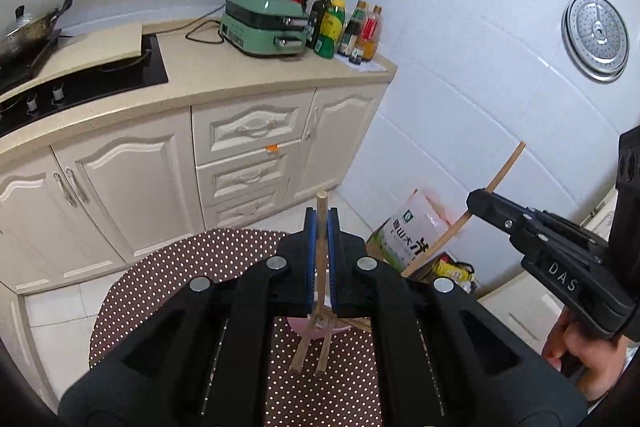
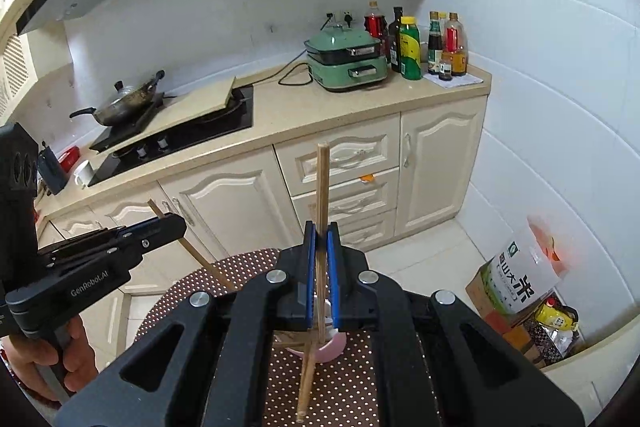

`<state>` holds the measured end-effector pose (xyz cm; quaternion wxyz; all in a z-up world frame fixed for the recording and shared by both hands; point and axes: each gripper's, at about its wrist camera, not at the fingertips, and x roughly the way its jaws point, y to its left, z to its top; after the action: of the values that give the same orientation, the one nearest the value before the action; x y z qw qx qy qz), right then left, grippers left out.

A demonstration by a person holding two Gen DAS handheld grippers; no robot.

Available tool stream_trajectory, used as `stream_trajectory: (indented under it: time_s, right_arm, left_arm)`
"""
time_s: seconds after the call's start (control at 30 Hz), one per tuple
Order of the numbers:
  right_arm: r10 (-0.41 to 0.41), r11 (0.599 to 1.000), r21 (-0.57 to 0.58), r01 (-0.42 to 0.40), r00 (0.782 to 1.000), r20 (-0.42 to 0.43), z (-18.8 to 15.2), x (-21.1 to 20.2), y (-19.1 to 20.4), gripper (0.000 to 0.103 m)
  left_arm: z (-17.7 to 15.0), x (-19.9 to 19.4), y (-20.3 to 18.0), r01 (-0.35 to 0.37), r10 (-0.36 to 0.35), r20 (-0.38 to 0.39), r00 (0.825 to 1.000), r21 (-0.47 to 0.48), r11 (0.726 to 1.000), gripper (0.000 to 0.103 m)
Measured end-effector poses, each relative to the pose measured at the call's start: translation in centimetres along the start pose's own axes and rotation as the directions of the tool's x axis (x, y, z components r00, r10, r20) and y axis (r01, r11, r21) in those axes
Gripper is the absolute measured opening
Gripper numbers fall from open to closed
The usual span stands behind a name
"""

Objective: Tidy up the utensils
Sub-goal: 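Lift both held chopsticks upright and carry them over the pink cup, then lower both chopsticks into the pink cup and open both tools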

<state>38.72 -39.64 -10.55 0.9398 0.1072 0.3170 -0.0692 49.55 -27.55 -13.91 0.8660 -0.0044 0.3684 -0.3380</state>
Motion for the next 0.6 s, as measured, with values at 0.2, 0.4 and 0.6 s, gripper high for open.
stream_trajectory:
  time_s: [0.2, 0.4, 0.6]
  right_arm:
    - [0.007, 1.000, 0.021, -0.006, 0.999, -0.045, -1.0, 1.3, -0.6, 0.004]
    - [0.015, 1.000, 0.028, -0.012, 0.996, -0.092, -1.9, 2.5, -0.7, 0.004]
    - [0.022, 0.999, 0.028, -0.018, 0.989, -0.146, -2.9, 3.6, -0.3, 0.005]
  left_arm:
    - [-1.0, 1.9, -0.6, -0.001, 0.004, -0.062, 0.998, 0.035, 0.999, 0.005]
    - [-1.8, 3.1, -0.6, 0.003, 0.002, -0.113, 0.994, 0.045, 0.999, 0.005]
    - [-2.6, 3.6, -0.5, 0.009, -0.002, -0.148, 0.989, 0.043, 0.999, 0.005]
